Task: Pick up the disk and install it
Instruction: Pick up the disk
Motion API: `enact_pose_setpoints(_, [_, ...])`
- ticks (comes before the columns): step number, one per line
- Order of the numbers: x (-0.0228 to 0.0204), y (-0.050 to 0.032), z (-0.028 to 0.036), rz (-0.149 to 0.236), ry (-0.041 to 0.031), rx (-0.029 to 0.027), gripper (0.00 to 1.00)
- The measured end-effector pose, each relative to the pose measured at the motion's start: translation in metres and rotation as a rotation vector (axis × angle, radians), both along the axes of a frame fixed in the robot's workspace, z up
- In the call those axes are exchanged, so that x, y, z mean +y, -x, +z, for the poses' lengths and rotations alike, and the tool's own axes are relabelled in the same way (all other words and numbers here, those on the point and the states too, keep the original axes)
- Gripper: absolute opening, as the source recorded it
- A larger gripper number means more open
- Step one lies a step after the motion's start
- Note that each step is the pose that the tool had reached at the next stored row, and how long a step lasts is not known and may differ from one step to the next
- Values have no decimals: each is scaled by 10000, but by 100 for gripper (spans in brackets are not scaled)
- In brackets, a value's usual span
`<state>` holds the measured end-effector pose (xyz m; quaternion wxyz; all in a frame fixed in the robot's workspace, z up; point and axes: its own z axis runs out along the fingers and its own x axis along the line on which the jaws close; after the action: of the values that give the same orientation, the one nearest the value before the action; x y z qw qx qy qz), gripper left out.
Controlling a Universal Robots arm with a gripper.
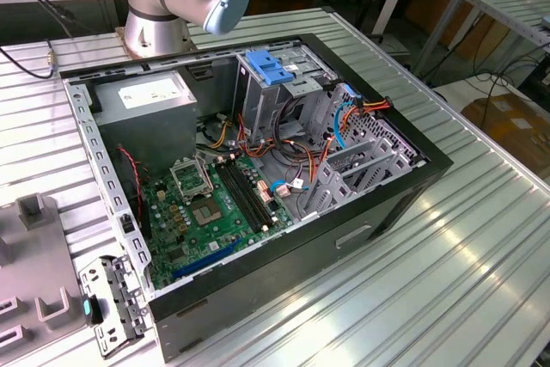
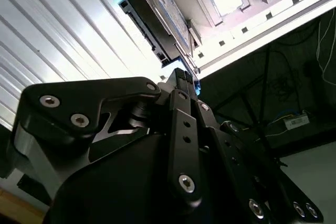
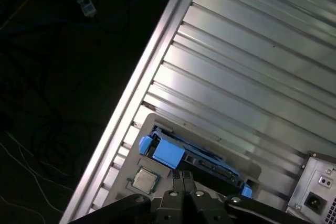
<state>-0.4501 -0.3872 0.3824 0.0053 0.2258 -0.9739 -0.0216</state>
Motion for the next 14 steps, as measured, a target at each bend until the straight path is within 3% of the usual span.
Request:
enact_pose_setpoints(11, [0,0,0,1514,1,0,11])
enact_pose_setpoints(14, [0,0,0,2086,1,0,11])
